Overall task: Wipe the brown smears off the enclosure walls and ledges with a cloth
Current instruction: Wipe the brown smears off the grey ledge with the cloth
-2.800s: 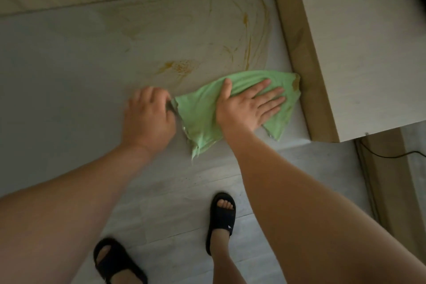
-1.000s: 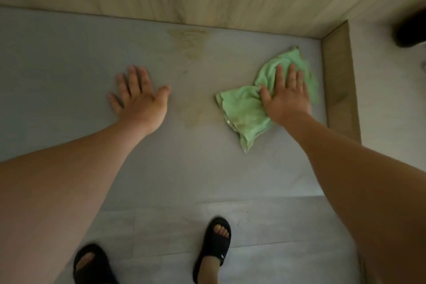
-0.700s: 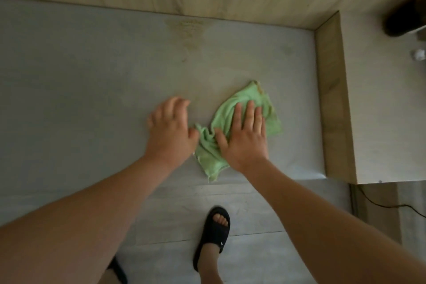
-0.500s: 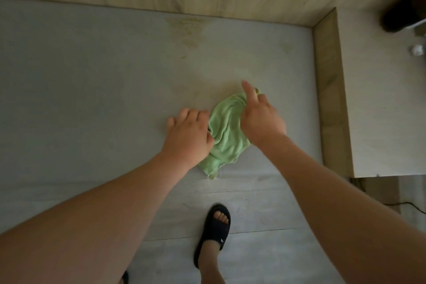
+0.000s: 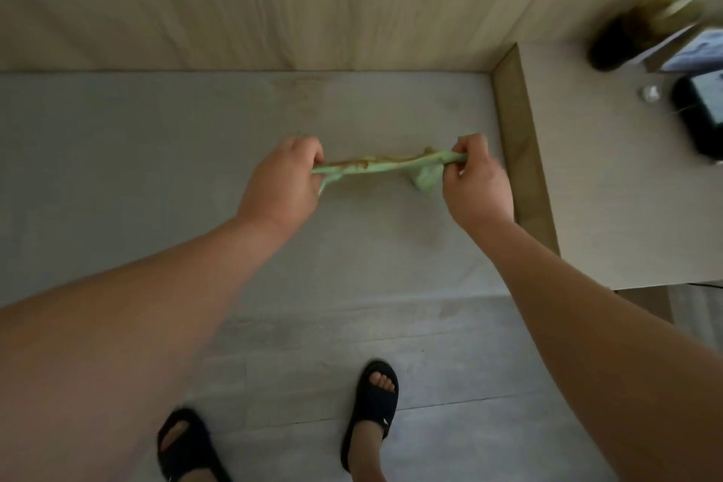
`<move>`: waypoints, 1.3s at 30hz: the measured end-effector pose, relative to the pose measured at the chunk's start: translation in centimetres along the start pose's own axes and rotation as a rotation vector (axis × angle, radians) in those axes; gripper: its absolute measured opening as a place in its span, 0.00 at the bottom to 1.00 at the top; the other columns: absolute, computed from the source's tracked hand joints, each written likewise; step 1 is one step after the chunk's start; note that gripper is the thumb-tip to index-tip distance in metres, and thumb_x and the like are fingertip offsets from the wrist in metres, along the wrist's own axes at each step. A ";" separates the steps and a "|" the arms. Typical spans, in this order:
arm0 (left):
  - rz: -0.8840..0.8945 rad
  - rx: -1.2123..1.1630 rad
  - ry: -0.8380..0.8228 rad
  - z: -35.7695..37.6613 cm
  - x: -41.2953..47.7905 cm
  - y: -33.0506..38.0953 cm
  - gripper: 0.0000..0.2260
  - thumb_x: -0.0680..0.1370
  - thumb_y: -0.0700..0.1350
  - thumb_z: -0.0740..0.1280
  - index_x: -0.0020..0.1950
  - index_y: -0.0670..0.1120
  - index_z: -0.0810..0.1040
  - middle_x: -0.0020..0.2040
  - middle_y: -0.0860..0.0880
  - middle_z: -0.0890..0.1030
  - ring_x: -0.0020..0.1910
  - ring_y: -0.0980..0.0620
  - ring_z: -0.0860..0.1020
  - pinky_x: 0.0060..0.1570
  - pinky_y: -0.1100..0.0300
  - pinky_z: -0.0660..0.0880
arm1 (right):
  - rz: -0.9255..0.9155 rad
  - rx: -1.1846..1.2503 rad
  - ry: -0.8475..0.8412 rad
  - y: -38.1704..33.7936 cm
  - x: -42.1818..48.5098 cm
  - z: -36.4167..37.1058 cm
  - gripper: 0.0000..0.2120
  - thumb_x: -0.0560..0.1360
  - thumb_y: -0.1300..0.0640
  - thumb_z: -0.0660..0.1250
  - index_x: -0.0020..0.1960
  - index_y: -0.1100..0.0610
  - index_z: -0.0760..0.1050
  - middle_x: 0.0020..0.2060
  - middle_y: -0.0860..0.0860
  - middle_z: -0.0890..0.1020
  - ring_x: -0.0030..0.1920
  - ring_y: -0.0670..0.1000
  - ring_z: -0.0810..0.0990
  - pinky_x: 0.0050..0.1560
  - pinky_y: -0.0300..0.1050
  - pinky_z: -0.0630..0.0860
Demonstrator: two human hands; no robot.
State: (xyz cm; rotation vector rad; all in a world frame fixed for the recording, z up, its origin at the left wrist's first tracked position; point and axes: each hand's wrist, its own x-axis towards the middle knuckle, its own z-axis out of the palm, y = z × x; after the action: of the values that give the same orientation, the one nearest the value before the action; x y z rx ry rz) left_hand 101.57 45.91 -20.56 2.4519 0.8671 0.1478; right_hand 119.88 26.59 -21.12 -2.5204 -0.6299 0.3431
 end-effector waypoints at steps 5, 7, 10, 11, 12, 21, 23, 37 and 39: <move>0.180 0.065 -0.099 1.3 -1.9 0.1 0.16 0.70 0.31 0.71 0.56 0.43 0.78 0.55 0.40 0.75 0.51 0.35 0.77 0.47 0.46 0.75 | -0.005 0.008 0.008 3.1 -2.7 0.1 0.11 0.77 0.62 0.64 0.59 0.56 0.73 0.58 0.55 0.76 0.50 0.59 0.77 0.48 0.54 0.77; 0.206 0.110 -0.278 3.5 -4.5 -0.5 0.16 0.73 0.33 0.69 0.58 0.44 0.79 0.56 0.41 0.75 0.54 0.36 0.77 0.49 0.46 0.77 | 0.083 -0.161 -0.111 5.9 -5.0 0.8 0.12 0.77 0.61 0.64 0.60 0.56 0.75 0.59 0.56 0.72 0.56 0.61 0.74 0.52 0.55 0.76; 0.217 0.190 -0.565 6.3 -8.6 -1.5 0.15 0.76 0.45 0.68 0.62 0.46 0.79 0.58 0.46 0.76 0.58 0.42 0.77 0.52 0.50 0.77 | 0.287 -0.376 -0.147 8.5 -8.9 2.1 0.13 0.74 0.61 0.64 0.57 0.60 0.78 0.59 0.60 0.69 0.58 0.64 0.68 0.61 0.56 0.71; 0.212 0.195 -0.559 7.0 -9.6 -1.7 0.15 0.75 0.48 0.68 0.60 0.46 0.80 0.56 0.46 0.76 0.56 0.42 0.78 0.50 0.50 0.78 | 0.297 -0.367 -0.103 8.5 -9.9 2.7 0.12 0.73 0.61 0.64 0.55 0.62 0.78 0.58 0.60 0.69 0.57 0.63 0.68 0.62 0.57 0.70; 0.199 0.201 -0.510 7.3 -10.2 -1.9 0.14 0.74 0.49 0.67 0.58 0.45 0.80 0.54 0.46 0.77 0.54 0.42 0.78 0.48 0.50 0.78 | 0.265 -0.343 -0.069 7.8 -10.4 3.5 0.11 0.72 0.61 0.64 0.53 0.63 0.76 0.57 0.61 0.70 0.56 0.63 0.68 0.62 0.58 0.70; 0.023 0.157 -0.346 7.8 -9.8 -3.7 0.07 0.76 0.39 0.63 0.44 0.43 0.81 0.44 0.43 0.80 0.46 0.38 0.79 0.40 0.50 0.74 | 0.382 -0.209 -0.138 -0.9 -6.7 14.8 0.44 0.80 0.33 0.51 0.84 0.61 0.45 0.82 0.66 0.45 0.82 0.66 0.41 0.81 0.61 0.38; -0.012 0.170 -0.251 7.5 -9.9 -4.3 0.10 0.75 0.42 0.59 0.41 0.43 0.79 0.42 0.42 0.80 0.44 0.37 0.77 0.40 0.48 0.74 | 0.205 -0.273 -0.137 -1.6 -8.3 16.8 0.45 0.80 0.31 0.49 0.84 0.61 0.45 0.82 0.66 0.44 0.82 0.66 0.40 0.81 0.62 0.37; 0.113 0.144 -0.176 10.6 -8.2 -3.3 0.08 0.71 0.43 0.58 0.37 0.44 0.75 0.38 0.42 0.77 0.43 0.37 0.75 0.42 0.45 0.74 | 0.179 -0.487 -0.014 14.4 -10.5 7.5 0.35 0.81 0.31 0.51 0.84 0.44 0.51 0.83 0.62 0.50 0.83 0.64 0.47 0.81 0.63 0.47; 0.112 0.138 -0.171 10.6 -8.2 -3.7 0.08 0.71 0.43 0.58 0.37 0.44 0.75 0.38 0.42 0.76 0.44 0.37 0.75 0.43 0.45 0.74 | 0.291 -0.414 0.041 12.2 -11.2 9.2 0.37 0.82 0.33 0.50 0.85 0.49 0.48 0.83 0.61 0.49 0.83 0.62 0.44 0.82 0.62 0.43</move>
State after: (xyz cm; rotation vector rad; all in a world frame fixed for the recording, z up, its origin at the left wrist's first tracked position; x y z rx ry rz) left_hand 95.89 38.58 -30.98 2.5972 0.6870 -0.0834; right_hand 111.47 15.65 -34.05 -3.0184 -0.3409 0.2845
